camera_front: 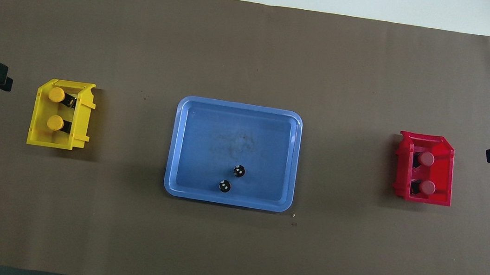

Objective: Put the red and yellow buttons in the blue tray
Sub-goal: 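Reach the right gripper toward the red bin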

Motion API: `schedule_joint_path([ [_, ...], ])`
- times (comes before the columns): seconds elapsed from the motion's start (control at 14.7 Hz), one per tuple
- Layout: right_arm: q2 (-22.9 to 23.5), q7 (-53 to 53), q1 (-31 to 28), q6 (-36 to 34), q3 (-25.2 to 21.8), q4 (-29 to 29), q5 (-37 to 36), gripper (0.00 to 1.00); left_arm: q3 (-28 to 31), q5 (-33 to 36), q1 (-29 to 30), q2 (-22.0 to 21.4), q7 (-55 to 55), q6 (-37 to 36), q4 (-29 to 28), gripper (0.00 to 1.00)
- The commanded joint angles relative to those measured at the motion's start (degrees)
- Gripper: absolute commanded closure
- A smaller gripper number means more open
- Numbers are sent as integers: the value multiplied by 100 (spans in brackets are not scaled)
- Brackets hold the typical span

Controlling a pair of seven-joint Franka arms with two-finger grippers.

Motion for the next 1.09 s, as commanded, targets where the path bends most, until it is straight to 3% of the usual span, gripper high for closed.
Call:
schedule_joint_path([
  [0.0,-31,-135,-12,7,3,-59,81,0,-7,65,24,-156,46,-27,-162,0],
  [0.27,-48,-101,-11,243,3,-198,81,21,-7,65,25,-156,37,-10,-162,0],
  [0.48,-154,-92,-21,1059,3,-874,82,26,-16,65,16,-156,37,-45,-162,0],
  [0.82,547,-101,-90,2307,3,-1490,108,33,-7,65,33,-156,72,16,-171,0],
  [1.02,593,-75,-29,3169,3,-2192,108,35,2,65,59,-156,64,17,-180,0],
])
